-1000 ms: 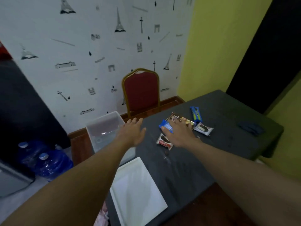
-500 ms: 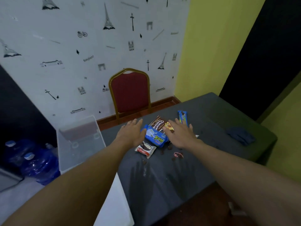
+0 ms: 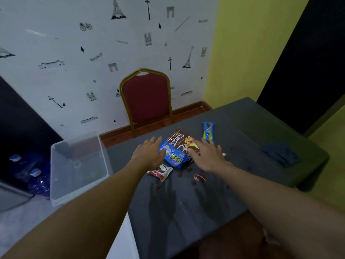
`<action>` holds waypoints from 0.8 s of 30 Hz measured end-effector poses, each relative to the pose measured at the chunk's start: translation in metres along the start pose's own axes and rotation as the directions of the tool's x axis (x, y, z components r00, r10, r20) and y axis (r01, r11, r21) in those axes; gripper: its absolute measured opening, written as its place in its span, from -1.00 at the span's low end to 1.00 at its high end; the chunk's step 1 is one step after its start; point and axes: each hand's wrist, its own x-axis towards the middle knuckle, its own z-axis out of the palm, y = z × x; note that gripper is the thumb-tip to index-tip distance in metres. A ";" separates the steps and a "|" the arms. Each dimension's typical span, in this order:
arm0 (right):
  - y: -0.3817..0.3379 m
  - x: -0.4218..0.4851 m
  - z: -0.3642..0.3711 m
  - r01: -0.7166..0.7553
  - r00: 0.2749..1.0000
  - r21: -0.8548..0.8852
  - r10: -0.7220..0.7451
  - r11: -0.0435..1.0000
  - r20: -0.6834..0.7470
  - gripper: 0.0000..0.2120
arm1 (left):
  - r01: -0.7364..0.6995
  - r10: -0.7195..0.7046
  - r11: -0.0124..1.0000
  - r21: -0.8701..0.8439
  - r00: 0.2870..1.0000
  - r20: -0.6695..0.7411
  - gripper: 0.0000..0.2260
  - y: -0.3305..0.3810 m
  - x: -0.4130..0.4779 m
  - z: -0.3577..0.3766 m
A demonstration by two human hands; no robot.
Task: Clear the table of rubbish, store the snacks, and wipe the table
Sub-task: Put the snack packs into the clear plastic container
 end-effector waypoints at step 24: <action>0.041 0.052 -0.024 -0.126 0.990 -0.015 0.125 0.992 -0.067 -0.43 | -0.075 0.077 0.997 -0.034 0.995 0.060 -0.36 0.010 0.089 0.003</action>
